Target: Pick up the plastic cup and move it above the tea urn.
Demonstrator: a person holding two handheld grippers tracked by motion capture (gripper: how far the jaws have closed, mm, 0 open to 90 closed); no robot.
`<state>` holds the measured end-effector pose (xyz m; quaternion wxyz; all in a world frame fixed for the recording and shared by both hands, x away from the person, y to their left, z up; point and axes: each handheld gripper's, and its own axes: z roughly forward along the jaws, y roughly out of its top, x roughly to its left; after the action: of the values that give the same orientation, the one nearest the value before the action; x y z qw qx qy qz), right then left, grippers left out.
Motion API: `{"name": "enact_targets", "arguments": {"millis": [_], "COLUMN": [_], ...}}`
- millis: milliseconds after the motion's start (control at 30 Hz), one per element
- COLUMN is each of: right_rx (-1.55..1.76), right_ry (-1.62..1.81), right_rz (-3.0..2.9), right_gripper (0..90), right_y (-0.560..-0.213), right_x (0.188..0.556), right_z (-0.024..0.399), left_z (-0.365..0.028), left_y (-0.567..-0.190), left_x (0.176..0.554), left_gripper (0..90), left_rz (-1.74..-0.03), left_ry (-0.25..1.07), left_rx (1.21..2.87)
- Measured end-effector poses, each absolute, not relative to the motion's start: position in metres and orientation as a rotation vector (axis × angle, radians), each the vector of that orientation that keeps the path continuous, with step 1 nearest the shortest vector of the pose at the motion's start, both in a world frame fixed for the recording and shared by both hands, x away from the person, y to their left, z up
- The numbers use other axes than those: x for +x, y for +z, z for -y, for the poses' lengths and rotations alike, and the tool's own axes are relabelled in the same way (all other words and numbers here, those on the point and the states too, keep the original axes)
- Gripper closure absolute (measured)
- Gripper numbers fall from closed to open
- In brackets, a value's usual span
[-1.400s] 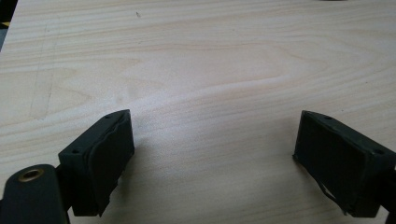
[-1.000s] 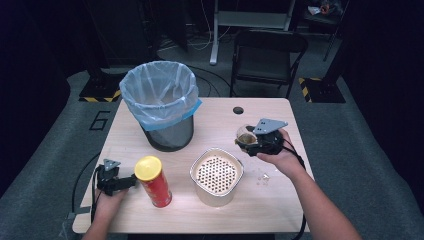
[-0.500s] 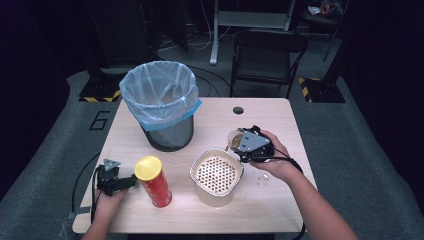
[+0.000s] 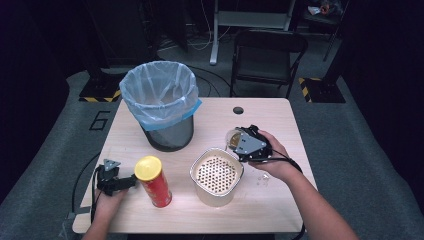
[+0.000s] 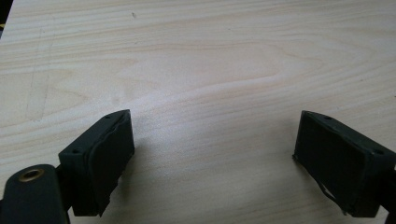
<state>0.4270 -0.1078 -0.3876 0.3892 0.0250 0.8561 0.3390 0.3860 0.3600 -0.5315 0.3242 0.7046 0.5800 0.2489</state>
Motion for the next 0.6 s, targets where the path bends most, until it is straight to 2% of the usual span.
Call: {"name": "enact_targets", "arguments": {"millis": [600], "right_rx": [-0.179], "right_ry": [0.674], "right_rz": [-2.107], "right_gripper": [34.8], "right_y": [-0.391], "right_x": [0.402], "right_z": [0.087], "left_z": [-0.36], "left_y": [-0.531], "left_x": [0.386], "left_gripper": [11.5], "left_rz": [-1.517], "left_ry": [0.656], "left_rx": [1.854]}}
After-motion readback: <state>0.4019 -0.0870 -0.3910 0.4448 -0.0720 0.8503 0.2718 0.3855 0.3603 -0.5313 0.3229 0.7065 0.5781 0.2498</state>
